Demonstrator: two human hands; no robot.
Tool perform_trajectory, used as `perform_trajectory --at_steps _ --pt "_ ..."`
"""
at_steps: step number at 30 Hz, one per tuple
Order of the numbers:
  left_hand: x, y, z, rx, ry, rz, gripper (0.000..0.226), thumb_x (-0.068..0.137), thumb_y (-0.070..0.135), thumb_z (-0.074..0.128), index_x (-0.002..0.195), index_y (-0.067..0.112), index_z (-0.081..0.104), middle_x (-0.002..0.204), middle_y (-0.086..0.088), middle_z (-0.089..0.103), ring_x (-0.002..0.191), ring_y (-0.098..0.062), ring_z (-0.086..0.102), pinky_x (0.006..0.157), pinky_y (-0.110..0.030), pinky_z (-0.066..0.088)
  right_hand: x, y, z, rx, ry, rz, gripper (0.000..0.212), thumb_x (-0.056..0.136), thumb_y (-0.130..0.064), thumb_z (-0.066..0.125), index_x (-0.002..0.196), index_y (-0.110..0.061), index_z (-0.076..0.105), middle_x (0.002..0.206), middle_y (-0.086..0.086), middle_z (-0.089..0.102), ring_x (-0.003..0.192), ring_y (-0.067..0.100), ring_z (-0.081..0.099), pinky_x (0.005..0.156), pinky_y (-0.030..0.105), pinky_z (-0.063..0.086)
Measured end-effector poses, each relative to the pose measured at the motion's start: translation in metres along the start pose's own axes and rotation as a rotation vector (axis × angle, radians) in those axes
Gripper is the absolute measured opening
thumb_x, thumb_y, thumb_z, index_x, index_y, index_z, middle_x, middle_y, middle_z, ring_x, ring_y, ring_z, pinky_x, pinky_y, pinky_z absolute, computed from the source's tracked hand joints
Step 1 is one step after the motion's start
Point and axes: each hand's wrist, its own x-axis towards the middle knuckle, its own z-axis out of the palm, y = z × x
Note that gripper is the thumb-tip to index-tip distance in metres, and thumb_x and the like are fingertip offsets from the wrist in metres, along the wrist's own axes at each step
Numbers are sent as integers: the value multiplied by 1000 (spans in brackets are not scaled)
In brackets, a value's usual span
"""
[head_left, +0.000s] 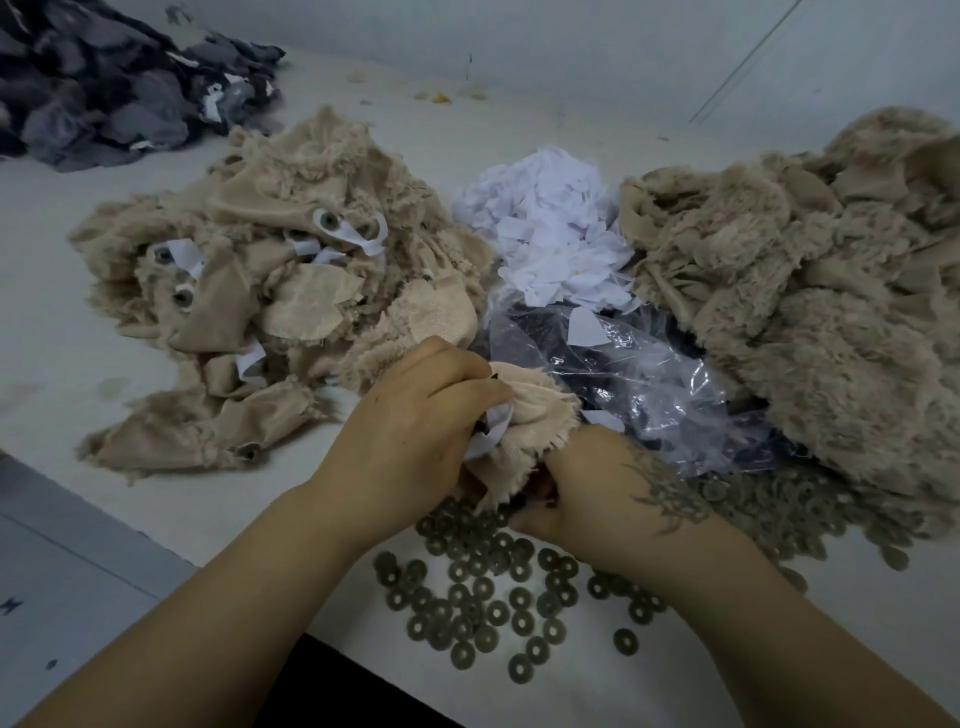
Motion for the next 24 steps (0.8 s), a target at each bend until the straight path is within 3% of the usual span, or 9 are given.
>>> perform_trajectory --at_steps 4,7,9,11,12,14,18,20,24 --pt "0 -4 4 46 -30 -56 41 105 14 35 99 -5 72 95 -19 66 82 -32 61 76 -33 47 6 3 8 -28 71 -75 42 89 -44 65 126 -24 58 118 -3 62 97 11 56 78 22 43" --pt "-1 -7 4 54 -55 -41 29 98 2 43 100 -6 71 96 -19 66 83 -32 61 76 -34 48 13 6 10 -14 63 -28 39 95 -33 61 127 -11 60 125 5 62 112 20 58 75 13 34" --pt "-1 -8 4 55 -64 -50 25 95 -3 46 101 -6 71 96 -19 66 83 -33 61 76 -33 47 11 9 5 7 33 -28 38 95 -32 60 130 -15 59 127 2 61 114 19 58 84 15 39" --pt "-2 -9 5 53 -52 -39 24 93 -8 49 101 -6 71 96 -19 66 82 -32 61 76 -33 47 5 15 -4 67 51 25 18 90 -32 62 106 -25 66 104 -5 65 95 14 63 77 26 51" --pt "-3 -9 5 48 -52 -35 23 91 -10 50 101 -6 71 96 -19 66 82 -32 61 76 -33 47 2 18 -11 89 92 55 2 86 -30 65 85 -30 63 86 -9 63 77 8 62 61 23 48" --pt "-3 -9 5 33 -54 -24 23 91 -10 51 100 -5 71 96 -18 67 83 -32 61 77 -33 47 1 27 -24 134 233 146 20 79 -26 71 65 -30 56 63 -10 59 57 0 56 48 16 38" --pt "-1 -4 5 -58 -104 33 27 91 -11 47 98 -4 72 97 -15 67 84 -30 60 77 -34 46 2 30 -35 478 729 108 16 78 -17 77 70 -29 69 58 -9 67 53 8 67 56 31 59" --pt "0 0 7 -101 -126 51 27 90 -12 48 99 -3 72 98 -13 68 84 -29 60 76 -36 47 2 21 -28 610 771 26 22 78 -13 79 74 -34 71 63 -10 69 56 9 68 58 35 61" --pt "2 4 10 -130 -87 24 16 87 -10 62 96 -2 72 94 -10 70 83 -27 61 78 -36 49 4 8 -14 546 819 -106 17 76 -7 78 82 -22 78 69 -11 72 60 6 67 56 21 57"
